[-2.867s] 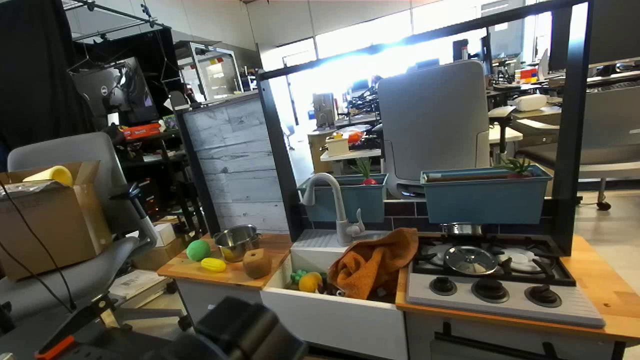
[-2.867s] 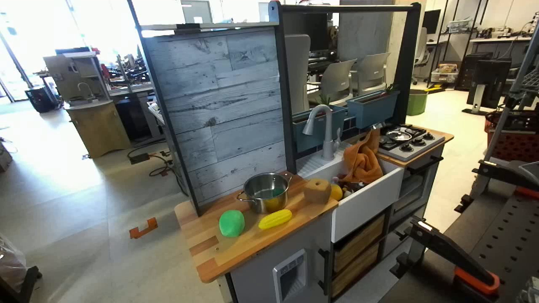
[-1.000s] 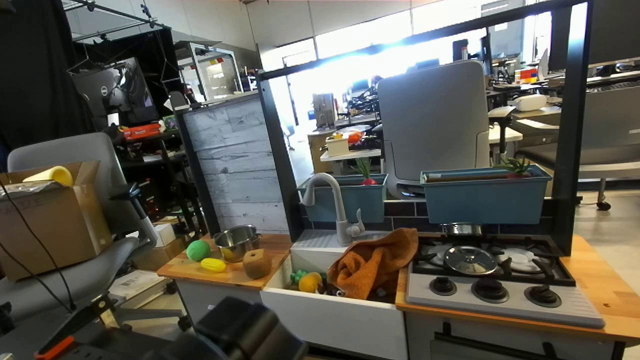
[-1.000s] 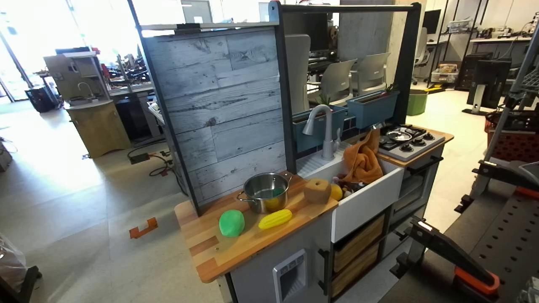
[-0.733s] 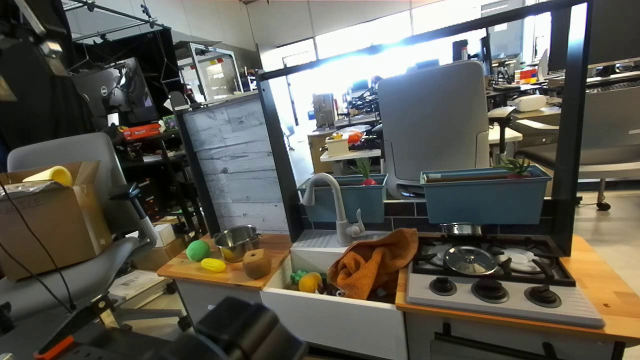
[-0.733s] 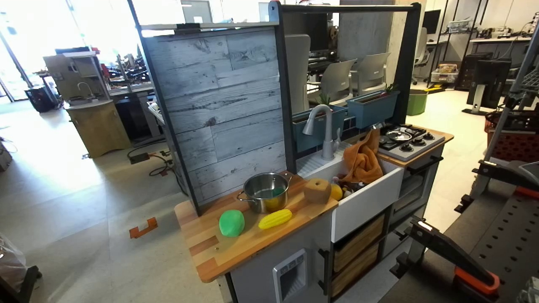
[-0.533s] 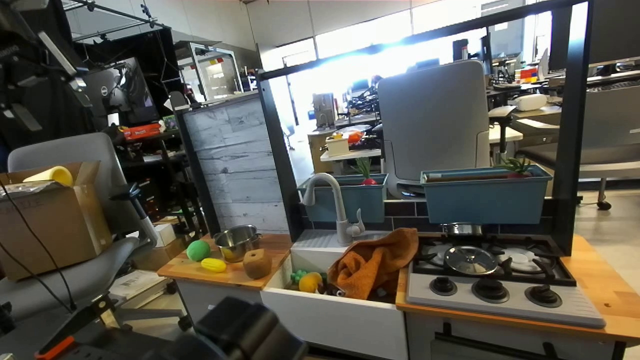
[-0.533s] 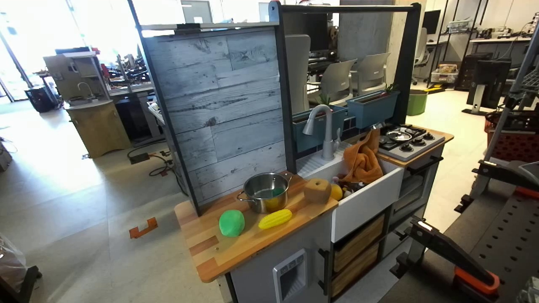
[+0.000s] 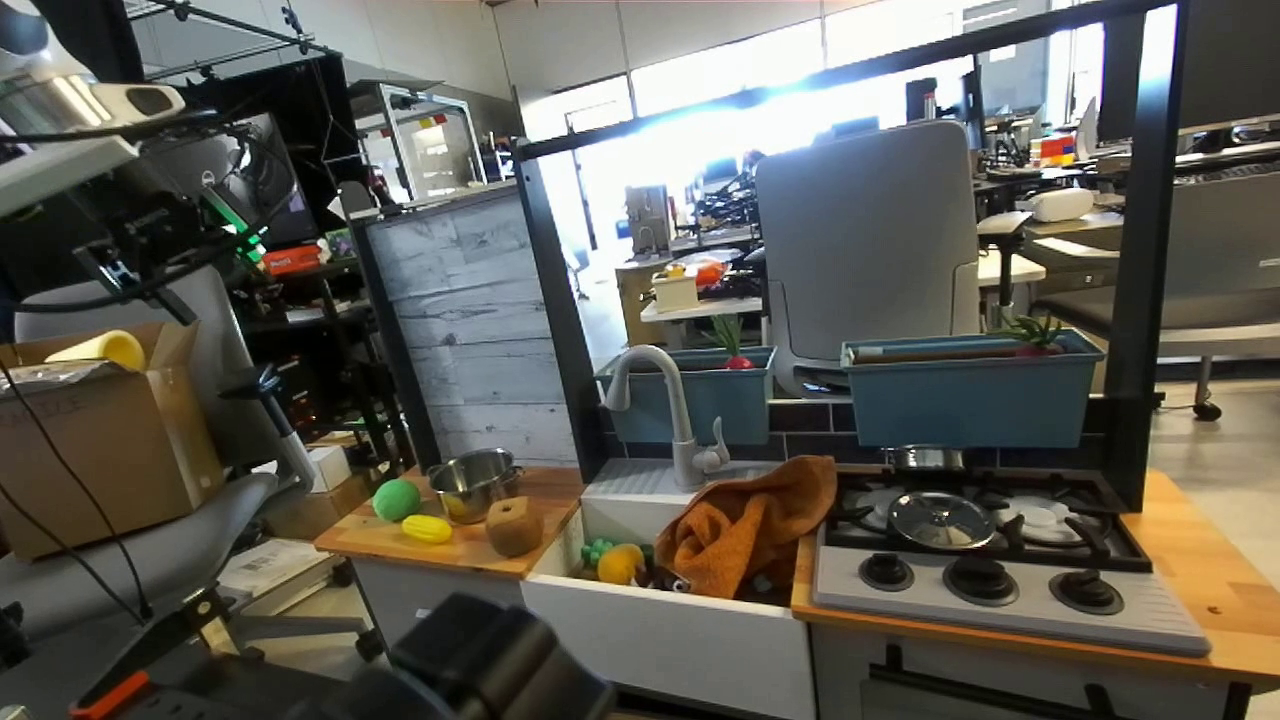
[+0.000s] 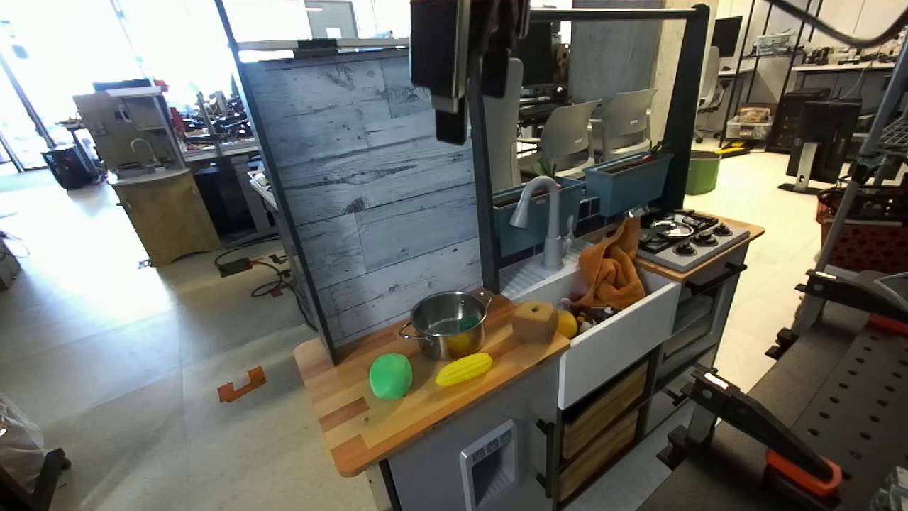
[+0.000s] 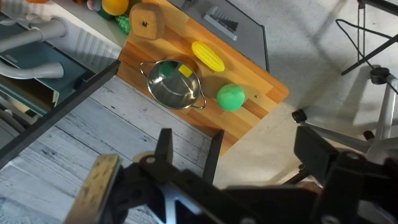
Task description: Move the pee plush toy
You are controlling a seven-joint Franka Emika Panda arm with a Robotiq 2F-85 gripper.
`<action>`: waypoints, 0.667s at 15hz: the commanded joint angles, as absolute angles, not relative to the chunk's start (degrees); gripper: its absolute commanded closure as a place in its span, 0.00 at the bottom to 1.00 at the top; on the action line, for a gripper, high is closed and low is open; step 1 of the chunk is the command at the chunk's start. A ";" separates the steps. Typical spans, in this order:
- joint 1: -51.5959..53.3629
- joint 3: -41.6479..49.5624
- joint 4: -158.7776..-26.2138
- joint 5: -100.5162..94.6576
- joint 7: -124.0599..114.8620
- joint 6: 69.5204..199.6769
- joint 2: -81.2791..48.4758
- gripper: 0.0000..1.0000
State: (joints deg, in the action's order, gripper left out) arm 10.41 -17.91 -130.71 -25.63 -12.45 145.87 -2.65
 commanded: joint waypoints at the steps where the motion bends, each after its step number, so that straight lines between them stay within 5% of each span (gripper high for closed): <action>1: 11.18 -15.09 -121.13 -20.61 -3.90 145.32 -13.46 0.00; 10: 18.34 -10.05 -103.15 -21.78 4.08 145.89 -37.08 0.00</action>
